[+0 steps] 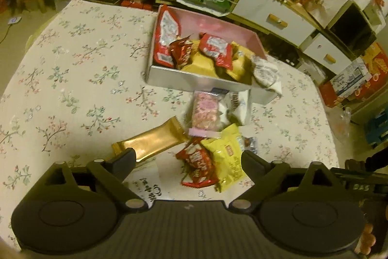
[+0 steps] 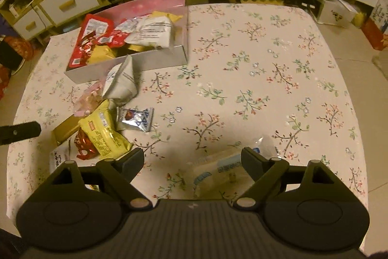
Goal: Organize snacks
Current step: 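Move both tools back over the remaining snacks on the table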
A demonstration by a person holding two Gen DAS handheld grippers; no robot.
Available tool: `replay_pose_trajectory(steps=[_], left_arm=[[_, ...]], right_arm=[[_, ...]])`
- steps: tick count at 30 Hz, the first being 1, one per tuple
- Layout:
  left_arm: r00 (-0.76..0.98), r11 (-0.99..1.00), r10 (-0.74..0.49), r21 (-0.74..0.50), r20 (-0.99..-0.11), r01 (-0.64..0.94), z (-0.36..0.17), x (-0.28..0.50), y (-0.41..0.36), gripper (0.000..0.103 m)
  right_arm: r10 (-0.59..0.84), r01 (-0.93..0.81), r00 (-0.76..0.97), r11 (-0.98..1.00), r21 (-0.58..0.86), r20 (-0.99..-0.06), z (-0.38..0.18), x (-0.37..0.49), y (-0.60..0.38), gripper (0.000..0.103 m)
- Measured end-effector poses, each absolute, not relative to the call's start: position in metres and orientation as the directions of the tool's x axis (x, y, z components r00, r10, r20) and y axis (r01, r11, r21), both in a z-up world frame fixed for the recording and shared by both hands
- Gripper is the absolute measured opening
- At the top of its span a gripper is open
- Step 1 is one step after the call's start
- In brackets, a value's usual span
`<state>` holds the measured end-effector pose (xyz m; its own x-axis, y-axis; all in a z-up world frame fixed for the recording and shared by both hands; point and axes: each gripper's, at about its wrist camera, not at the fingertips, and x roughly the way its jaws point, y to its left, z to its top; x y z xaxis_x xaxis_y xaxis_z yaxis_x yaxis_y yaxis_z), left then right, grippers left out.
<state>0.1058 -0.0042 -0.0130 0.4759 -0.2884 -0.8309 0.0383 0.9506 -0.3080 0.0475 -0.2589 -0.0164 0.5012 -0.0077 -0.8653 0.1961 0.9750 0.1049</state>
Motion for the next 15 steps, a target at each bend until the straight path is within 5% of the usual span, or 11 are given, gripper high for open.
replay_pose_trajectory(steps=[15], left_arm=[[0.444, 0.953, -0.281, -0.301, -0.851, 0.025, -0.025, 0.108, 0.000, 0.097]], right_arm=[[-0.026, 0.290, 0.383, 0.952, 0.094, -0.923, -0.055, 0.054, -0.274, 0.086]])
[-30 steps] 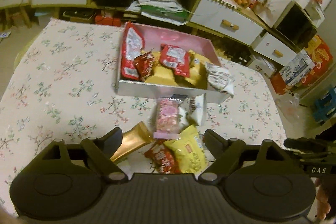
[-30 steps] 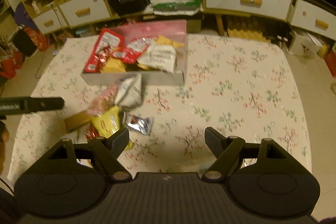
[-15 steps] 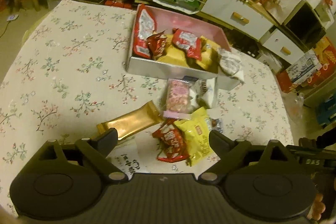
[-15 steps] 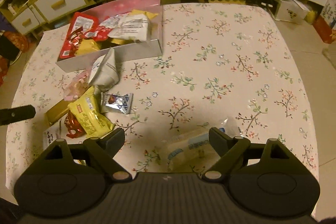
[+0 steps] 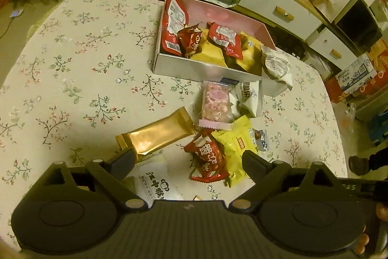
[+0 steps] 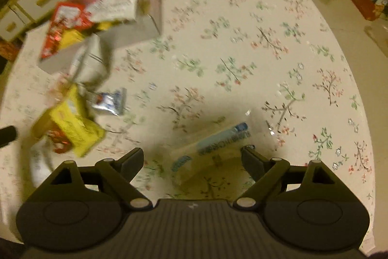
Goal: Organize snacks
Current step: 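Move both tools back over the remaining snacks on the table, then grasp the clear blue-labelled packet with the right tool while the left grasps a white biscuit packet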
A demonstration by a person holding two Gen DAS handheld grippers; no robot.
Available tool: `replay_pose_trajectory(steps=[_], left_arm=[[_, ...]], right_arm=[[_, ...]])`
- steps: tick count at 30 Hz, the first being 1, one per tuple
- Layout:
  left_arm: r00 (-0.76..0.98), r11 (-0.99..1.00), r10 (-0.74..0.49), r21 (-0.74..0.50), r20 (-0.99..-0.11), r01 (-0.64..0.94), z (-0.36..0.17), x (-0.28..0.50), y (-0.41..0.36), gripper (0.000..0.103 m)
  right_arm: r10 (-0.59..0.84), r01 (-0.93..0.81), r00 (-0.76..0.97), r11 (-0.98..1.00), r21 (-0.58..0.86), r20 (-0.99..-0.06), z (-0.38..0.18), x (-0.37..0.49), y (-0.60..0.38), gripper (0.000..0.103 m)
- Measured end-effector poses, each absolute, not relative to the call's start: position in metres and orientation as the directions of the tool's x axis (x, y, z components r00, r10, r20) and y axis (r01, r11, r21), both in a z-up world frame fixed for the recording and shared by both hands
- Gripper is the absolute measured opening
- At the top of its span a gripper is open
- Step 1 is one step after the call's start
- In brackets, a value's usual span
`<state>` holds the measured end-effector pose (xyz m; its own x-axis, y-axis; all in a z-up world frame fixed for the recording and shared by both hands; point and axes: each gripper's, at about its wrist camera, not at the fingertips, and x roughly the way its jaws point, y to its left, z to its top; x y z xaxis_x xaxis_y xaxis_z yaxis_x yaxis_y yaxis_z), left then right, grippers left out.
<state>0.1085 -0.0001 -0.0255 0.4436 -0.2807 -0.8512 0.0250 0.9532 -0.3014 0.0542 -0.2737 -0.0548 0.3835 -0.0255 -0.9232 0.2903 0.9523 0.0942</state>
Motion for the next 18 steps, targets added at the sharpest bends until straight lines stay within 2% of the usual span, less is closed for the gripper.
replay_pose_trajectory(steps=[4, 9, 12, 14, 18], left_arm=[[0.439, 0.954, -0.276, -0.300, -0.855, 0.016, -0.029, 0.111, 0.004, 0.097], [0.422, 0.956, -0.275, -0.292, -0.864, 0.026, -0.034, 0.112, -0.003, 0.097], [0.420, 0.955, -0.283, -0.293, -0.862, 0.043, -0.036, 0.111, -0.008, 0.097], [0.415, 0.956, -0.281, -0.289, -0.865, 0.046, -0.038, 0.110, -0.011, 0.097], [0.407, 0.957, -0.280, -0.284, -0.870, 0.052, -0.042, 0.110, -0.015, 0.097]], right_arm=[[0.023, 0.325, 0.335, 0.936, 0.138, -0.942, -0.071, 0.057, -0.280, 0.085], [0.076, 0.426, 0.371, 0.872, 0.242, -0.926, -0.078, 0.060, -0.293, 0.084], [0.043, 0.441, 0.409, 0.865, 0.239, -0.912, -0.077, 0.061, -0.290, 0.074], [-0.005, 0.430, 0.424, 0.881, 0.197, -0.905, -0.076, 0.063, -0.285, 0.063], [-0.083, 0.380, 0.436, 0.920, 0.100, -0.896, -0.076, 0.066, -0.270, 0.046]])
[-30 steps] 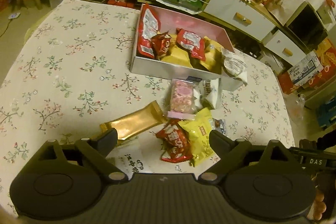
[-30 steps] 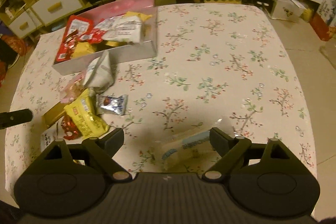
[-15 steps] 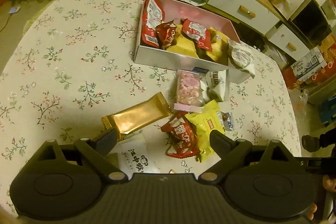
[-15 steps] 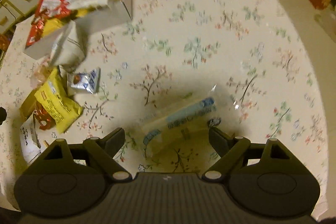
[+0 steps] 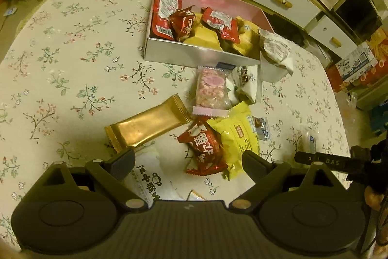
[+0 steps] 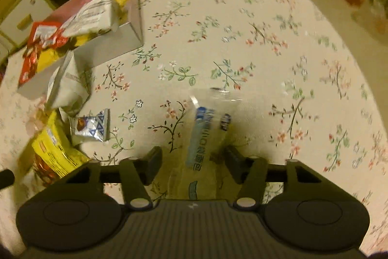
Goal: Organize snacks
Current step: 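Grasp the clear blue-labelled packet with the right tool while the left grasps a white biscuit packet, then carry both held packets up over the pink box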
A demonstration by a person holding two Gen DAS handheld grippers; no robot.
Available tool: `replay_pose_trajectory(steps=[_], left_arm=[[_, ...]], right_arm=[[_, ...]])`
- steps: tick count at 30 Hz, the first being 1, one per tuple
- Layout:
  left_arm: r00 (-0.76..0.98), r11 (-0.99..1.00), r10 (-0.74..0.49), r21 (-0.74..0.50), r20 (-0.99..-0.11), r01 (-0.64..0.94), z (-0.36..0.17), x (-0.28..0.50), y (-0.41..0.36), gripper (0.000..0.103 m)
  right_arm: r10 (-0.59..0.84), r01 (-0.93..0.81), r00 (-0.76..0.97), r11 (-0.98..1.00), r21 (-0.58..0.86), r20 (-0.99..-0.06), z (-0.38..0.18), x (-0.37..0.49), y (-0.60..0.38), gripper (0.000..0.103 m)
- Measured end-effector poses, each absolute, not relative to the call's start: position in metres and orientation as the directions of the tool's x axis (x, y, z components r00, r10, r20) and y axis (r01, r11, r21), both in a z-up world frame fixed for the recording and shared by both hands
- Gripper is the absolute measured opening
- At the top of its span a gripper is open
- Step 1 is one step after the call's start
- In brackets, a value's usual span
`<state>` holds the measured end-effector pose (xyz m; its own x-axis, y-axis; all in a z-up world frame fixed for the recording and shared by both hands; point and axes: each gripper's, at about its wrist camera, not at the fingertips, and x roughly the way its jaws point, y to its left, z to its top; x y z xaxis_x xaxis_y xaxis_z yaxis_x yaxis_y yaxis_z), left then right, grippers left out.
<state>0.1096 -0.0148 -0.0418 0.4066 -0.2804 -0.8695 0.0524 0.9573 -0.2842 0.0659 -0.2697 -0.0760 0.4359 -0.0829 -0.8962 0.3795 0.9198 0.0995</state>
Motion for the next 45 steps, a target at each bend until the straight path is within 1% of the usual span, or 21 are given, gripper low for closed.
replay_pose_trajectory(steps=[1, 2, 4, 6, 8, 12, 17, 19, 20, 21, 22, 23, 35, 45], left_arm=[[0.407, 0.960, -0.271, -0.275, -0.872, 0.050, -0.043, 0.109, -0.015, 0.097], [0.406, 0.963, -0.259, -0.264, -0.877, 0.043, -0.045, 0.109, -0.014, 0.097], [0.401, 0.972, -0.218, -0.237, -0.890, 0.004, -0.049, 0.105, -0.012, 0.097], [0.397, 0.978, -0.176, -0.205, -0.901, -0.030, -0.055, 0.099, -0.011, 0.097], [0.384, 0.983, -0.151, -0.179, -0.911, -0.038, -0.061, 0.095, -0.012, 0.097], [0.357, 0.990, -0.100, -0.129, -0.929, -0.059, -0.075, 0.093, -0.013, 0.097], [0.348, 0.998, -0.040, -0.057, -0.937, -0.038, -0.091, 0.089, -0.021, 0.094], [0.373, 0.999, -0.029, -0.039, -0.927, -0.018, -0.092, 0.087, -0.026, 0.088], [0.383, 0.999, -0.032, -0.039, -0.923, -0.011, -0.090, 0.086, -0.026, 0.080], [0.391, 0.999, -0.041, -0.047, -0.920, -0.007, -0.088, 0.086, -0.026, 0.069], [0.397, 0.998, -0.048, -0.055, -0.917, -0.008, -0.086, 0.085, -0.026, 0.063], [0.401, 0.998, -0.058, -0.066, -0.914, -0.007, -0.084, 0.085, -0.025, 0.054], [0.423, 0.989, -0.147, -0.136, -0.894, 0.057, -0.065, 0.080, -0.034, 0.053], [0.495, 0.983, -0.176, -0.129, -0.851, 0.128, -0.048, 0.078, -0.039, 0.053]], right_arm=[[-0.097, 0.361, 0.436, 0.930, 0.075, -0.895, -0.075, 0.067, -0.268, 0.039], [-0.109, 0.340, 0.438, 0.939, 0.052, -0.893, -0.075, 0.066, -0.266, 0.034], [-0.112, 0.307, 0.442, 0.951, 0.032, -0.890, -0.073, 0.067, -0.260, 0.028], [-0.097, 0.280, 0.444, 0.959, 0.035, -0.891, -0.071, 0.068, -0.256, 0.019], [-0.089, 0.263, 0.445, 0.964, 0.035, -0.891, -0.071, 0.069, -0.252, 0.018], [-0.110, 0.213, 0.456, 0.977, -0.011, -0.883, -0.070, 0.070, -0.238, 0.017], [-0.137, 0.167, 0.493, 0.984, -0.061, -0.859, -0.064, 0.067, -0.223, 0.017], [-0.147, 0.153, 0.509, 0.985, -0.078, -0.848, -0.061, 0.066, -0.218, 0.017], [-0.147, 0.149, 0.515, 0.986, -0.081, -0.844, -0.060, 0.066, -0.217, 0.017], [-0.149, 0.145, 0.520, 0.986, -0.085, -0.841, -0.059, 0.067, -0.216, 0.017], [-0.152, 0.142, 0.526, 0.986, -0.089, -0.837, -0.058, 0.067, -0.215, 0.017], [-0.154, 0.140, 0.531, 0.986, -0.093, -0.834, -0.057, 0.067, -0.215, 0.017], [-0.174, 0.127, 0.581, 0.984, -0.122, -0.795, -0.046, 0.063, -0.209, 0.016], [-0.201, 0.130, 0.636, 0.980, -0.153, -0.745, -0.033, 0.060, -0.206, 0.016]])
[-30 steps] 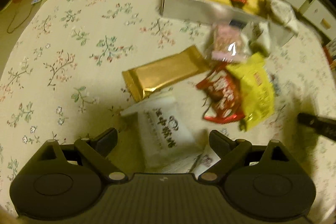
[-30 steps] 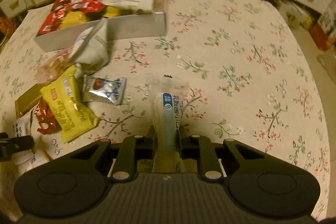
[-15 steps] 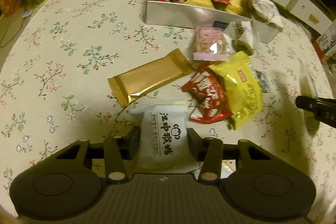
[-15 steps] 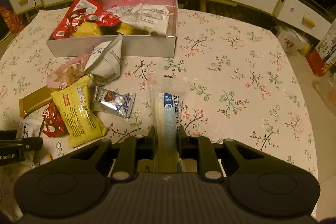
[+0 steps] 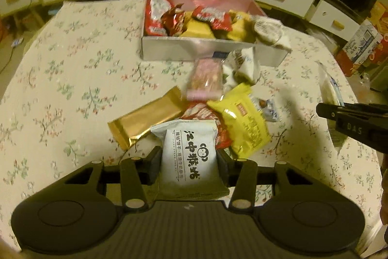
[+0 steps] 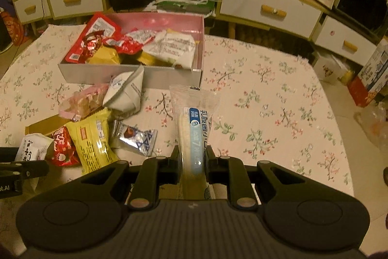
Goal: Organize snacks
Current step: 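Carry both held packets up over the pink box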
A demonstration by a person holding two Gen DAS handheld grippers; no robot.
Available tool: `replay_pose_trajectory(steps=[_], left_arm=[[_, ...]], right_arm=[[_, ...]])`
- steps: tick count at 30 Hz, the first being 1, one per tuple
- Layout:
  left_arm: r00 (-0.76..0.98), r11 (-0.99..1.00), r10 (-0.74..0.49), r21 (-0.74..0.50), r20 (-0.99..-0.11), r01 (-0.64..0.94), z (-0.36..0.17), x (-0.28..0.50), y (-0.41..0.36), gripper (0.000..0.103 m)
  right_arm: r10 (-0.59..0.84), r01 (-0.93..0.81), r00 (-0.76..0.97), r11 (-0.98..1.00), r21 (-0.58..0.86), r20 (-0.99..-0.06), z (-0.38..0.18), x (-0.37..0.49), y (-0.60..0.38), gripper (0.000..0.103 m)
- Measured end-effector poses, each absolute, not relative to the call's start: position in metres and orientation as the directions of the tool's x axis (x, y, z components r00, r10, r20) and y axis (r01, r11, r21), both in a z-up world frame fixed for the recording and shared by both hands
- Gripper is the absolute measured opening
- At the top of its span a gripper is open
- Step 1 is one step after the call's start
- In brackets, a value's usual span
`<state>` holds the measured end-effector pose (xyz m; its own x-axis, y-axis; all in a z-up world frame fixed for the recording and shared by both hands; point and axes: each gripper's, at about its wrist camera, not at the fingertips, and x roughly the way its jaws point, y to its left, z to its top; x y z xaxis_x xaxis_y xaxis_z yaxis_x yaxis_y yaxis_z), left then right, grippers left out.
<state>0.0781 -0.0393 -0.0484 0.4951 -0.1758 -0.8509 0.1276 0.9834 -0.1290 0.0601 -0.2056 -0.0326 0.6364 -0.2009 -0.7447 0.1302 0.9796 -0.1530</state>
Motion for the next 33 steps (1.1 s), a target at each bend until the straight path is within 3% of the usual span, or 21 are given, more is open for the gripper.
replay_pose_trajectory(steps=[22, 33], left_arm=[[0.618, 0.969, -0.248, -0.205, -0.746, 0.140, 0.001, 0.096, -0.026, 0.053], [0.664, 0.965, -0.233, -0.251, -0.710, 0.071, 0.015, 0.148, -0.005, 0.053]], right_arm=[[-0.239, 0.145, 0.732, 0.970, -0.196, -0.638, -0.003, 0.062, -0.194, 0.016], [0.055, 0.115, 0.761, 0.969, 0.219, -0.646, 0.022, 0.087, -0.239, 0.016]])
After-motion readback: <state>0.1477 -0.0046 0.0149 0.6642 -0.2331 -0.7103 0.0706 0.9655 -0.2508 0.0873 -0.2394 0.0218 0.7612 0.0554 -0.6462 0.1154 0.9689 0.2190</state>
